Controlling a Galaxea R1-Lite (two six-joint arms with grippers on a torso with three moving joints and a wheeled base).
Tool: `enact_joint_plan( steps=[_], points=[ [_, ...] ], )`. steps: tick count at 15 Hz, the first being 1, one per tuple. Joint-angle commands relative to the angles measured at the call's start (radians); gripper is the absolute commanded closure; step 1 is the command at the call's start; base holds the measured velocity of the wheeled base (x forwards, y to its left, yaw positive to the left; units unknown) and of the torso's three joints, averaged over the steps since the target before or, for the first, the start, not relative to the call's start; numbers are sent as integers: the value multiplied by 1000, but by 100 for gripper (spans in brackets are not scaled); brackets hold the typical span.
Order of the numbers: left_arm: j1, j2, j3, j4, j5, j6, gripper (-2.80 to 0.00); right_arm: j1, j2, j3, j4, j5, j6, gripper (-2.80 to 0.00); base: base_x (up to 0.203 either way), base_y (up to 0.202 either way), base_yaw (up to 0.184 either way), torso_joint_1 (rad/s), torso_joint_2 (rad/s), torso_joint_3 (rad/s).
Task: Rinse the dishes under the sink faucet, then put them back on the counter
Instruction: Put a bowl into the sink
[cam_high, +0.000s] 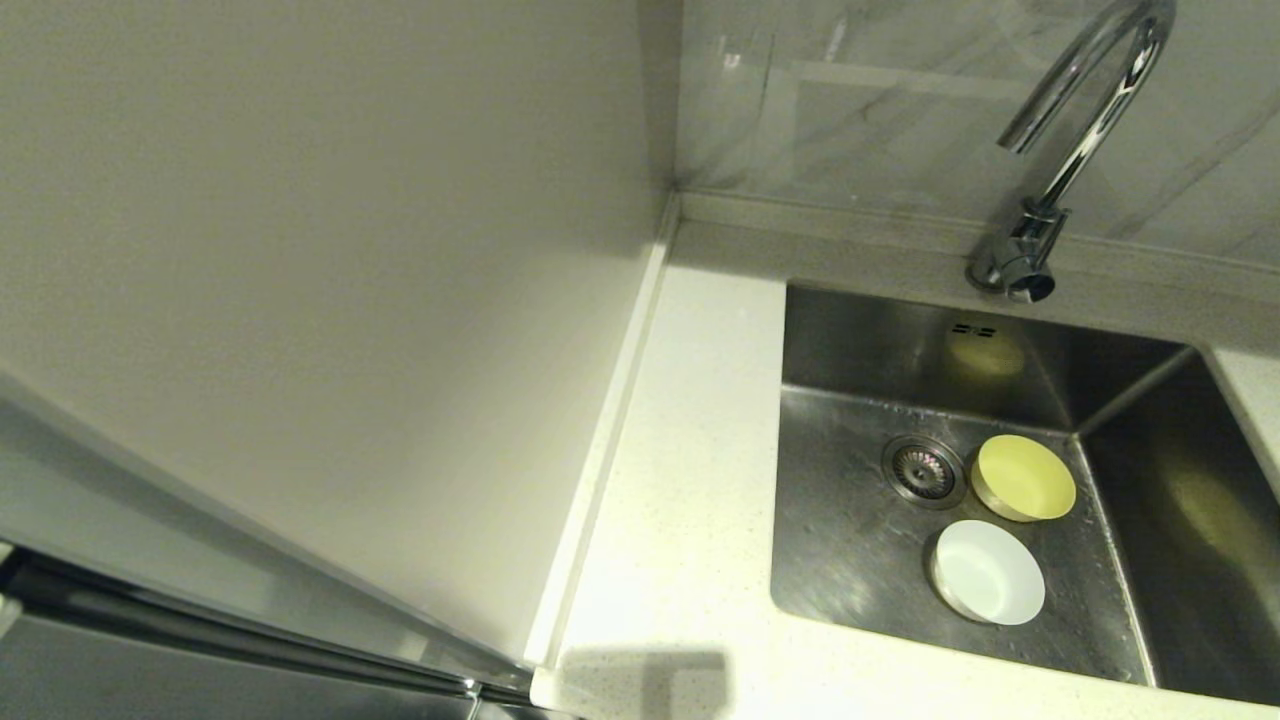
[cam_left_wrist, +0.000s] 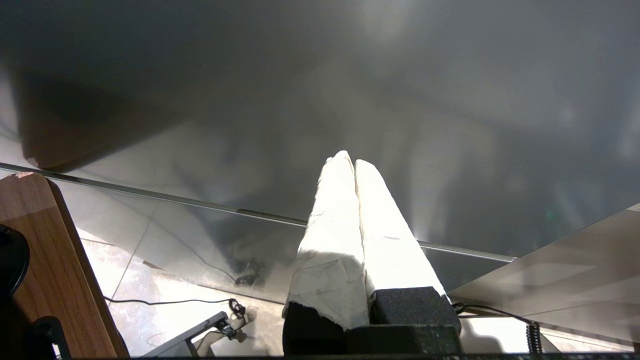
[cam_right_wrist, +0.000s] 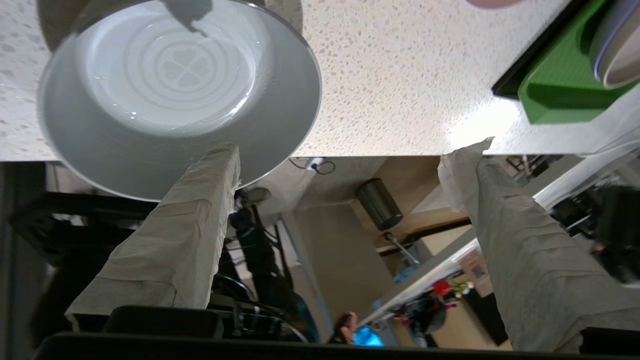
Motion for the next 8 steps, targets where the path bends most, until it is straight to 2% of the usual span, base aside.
enact_joint_plan(
  steps=[1,3,6,8],
  points=[
    [0,0,3,0,0,-1,0,0,60,-12,6,0,-63,-280,0,0,0,0,0,0],
    [0,0,3,0,0,-1,0,1,92,-8,7,12,-152,-280,0,0,0,0,0,0],
    [0,0,3,0,0,-1,0,7,123,-8,7,161,-311,-280,0,0,0,0,0,0],
    [0,0,3,0,0,-1,0,9,133,-8,8,223,-384,-280,0,0,0,0,0,0]
  ],
)
